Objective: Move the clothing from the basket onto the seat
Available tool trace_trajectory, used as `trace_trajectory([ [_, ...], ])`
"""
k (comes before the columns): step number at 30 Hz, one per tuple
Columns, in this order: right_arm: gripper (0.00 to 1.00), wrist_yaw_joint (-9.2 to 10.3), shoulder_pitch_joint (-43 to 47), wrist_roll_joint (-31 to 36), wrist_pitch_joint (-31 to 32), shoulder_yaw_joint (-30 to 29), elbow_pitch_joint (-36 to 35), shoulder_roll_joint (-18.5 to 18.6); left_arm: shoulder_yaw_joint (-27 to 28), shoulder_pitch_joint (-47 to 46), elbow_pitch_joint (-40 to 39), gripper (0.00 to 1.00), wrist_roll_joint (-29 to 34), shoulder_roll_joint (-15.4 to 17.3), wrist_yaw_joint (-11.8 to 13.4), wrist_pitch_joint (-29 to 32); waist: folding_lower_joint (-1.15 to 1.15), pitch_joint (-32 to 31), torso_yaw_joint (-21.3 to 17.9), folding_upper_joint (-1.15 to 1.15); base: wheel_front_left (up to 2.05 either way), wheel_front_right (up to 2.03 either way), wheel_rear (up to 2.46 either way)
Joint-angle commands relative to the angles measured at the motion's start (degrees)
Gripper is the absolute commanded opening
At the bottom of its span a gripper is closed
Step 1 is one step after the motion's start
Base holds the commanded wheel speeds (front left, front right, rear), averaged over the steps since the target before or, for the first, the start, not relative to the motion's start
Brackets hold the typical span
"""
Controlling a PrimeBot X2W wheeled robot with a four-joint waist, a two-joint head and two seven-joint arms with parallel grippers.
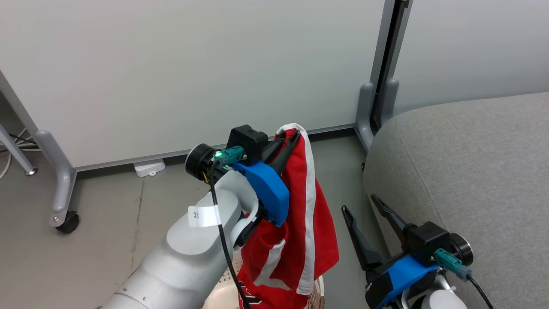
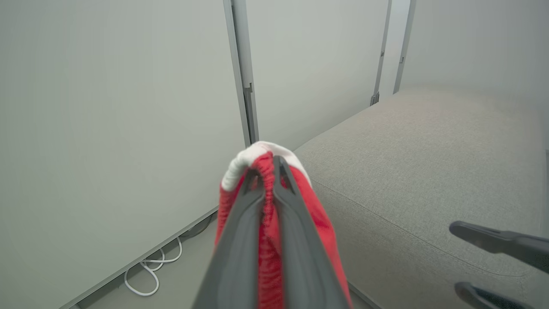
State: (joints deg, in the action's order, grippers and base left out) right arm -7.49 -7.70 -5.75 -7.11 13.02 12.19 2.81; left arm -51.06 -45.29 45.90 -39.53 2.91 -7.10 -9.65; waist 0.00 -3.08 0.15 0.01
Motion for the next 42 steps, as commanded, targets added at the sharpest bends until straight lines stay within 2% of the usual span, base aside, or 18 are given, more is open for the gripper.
trace_trajectory([
  [1,1.0,-0.01,0.99,0.14,0.16,0.08,-0.28,0.14,-0.43,-0.91,-0.16,0.0,-0.31,0.01,0.22,-0.14,0.0,-0.04,-0.06,-0.01,0.0,0.0,0.0],
  [10,1.0,-0.01,0.89,0.19,0.75,0.41,-0.5,0.14,-3.24,-1.89,0.62,0.0,-3.01,0.0,1.15,-0.94,0.0,0.16,-0.3,-0.01,0.0,0.0,0.0],
  [17,1.0,-0.01,-1.92,0.66,1.56,4.03,1.84,0.14,-5.45,-2.44,0.76,0.0,-5.0,0.01,1.39,-1.15,0.0,0.34,-0.44,-0.01,0.0,0.0,0.0],
  [31,1.0,-0.01,-12.24,-2.25,-1.6,11.29,14.74,0.15,-10.18,-4.42,-0.24,0.0,-8.55,0.0,2.03,-1.54,0.0,1.18,1.05,-0.01,0.0,0.0,0.0],
  [42,1.0,-0.01,-19.59,-5.06,-4.41,12.52,24.54,0.13,-13.6,-5.39,-1.46,0.0,-11.25,0.01,2.94,-1.93,0.0,1.88,2.45,-0.01,0.0,0.0,0.0],
])
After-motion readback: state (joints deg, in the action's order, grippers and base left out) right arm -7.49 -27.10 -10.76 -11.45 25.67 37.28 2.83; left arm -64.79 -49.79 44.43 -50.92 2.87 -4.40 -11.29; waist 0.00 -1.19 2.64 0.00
